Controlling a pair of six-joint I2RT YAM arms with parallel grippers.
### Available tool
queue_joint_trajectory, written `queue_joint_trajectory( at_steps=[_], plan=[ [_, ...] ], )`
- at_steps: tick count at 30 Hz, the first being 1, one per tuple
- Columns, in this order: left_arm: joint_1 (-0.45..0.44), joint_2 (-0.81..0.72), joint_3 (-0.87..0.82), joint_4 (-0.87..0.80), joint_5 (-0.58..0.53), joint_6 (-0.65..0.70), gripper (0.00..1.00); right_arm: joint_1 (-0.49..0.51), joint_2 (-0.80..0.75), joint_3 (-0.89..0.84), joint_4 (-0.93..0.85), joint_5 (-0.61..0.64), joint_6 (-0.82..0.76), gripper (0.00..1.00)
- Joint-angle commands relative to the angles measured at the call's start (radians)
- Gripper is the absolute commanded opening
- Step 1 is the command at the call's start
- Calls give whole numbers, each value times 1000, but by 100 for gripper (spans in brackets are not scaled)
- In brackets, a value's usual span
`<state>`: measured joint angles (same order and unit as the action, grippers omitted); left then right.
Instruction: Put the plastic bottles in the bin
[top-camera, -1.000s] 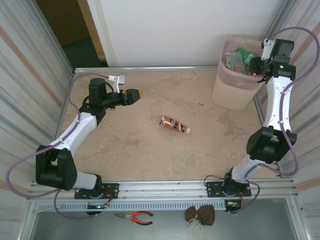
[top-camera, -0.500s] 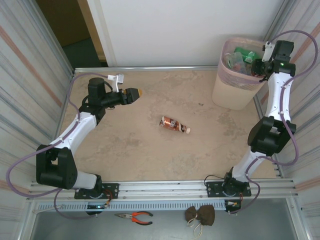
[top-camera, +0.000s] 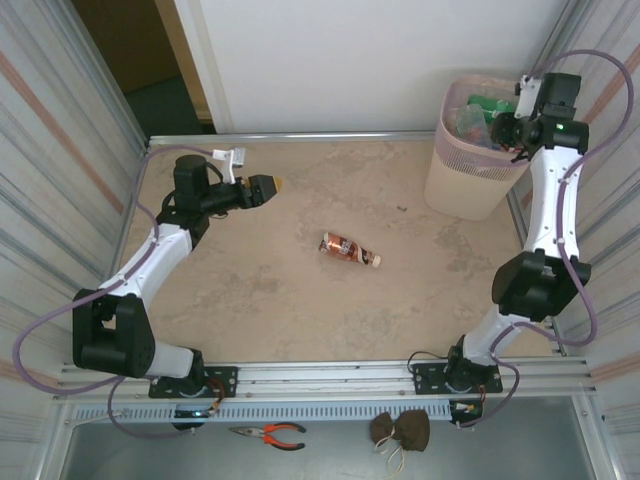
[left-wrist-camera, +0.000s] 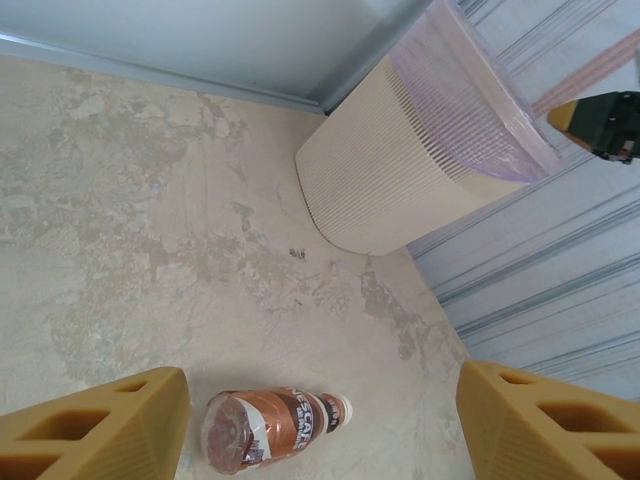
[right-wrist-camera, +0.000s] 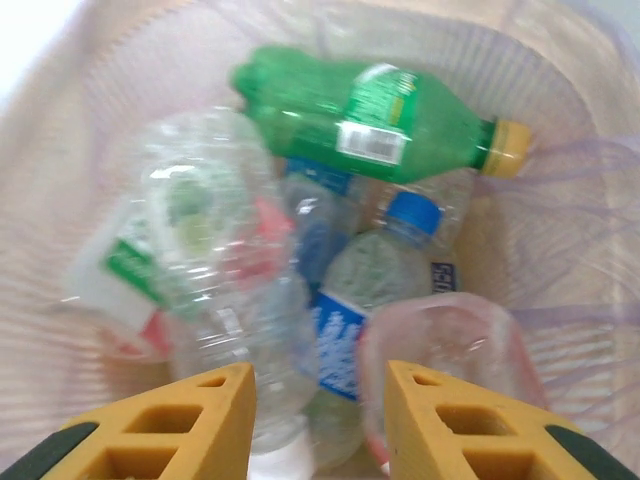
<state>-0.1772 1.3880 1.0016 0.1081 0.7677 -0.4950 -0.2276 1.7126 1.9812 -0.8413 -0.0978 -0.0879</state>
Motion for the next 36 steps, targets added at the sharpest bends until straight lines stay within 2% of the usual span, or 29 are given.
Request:
queue_joint_trajectory(
  at_steps=[1, 9, 20, 25, 29, 36],
  plan=[
    [11, -43, -11, 2, 24, 8, 71, 60, -71, 33, -57, -5, -26, 38],
    [18, -83, -25, -31, 8, 23, 71, 307, -108, -51, -116, -22, -86, 40],
    [32, -153, -51, -92, -13, 41, 71, 678, -67, -345, -26, 25, -219, 47],
    [36, -191, -69, -114, -26, 44, 72, 793, 20, -383, -14, 41, -275, 51],
    [38, -218, -76, -132, -32, 40, 72, 866, 105, -378, 4, 33, -295, 60],
    [38, -254, -84, -155, -46, 35, 72, 919, 249, -324, 3, 42, -330, 78]
  ],
)
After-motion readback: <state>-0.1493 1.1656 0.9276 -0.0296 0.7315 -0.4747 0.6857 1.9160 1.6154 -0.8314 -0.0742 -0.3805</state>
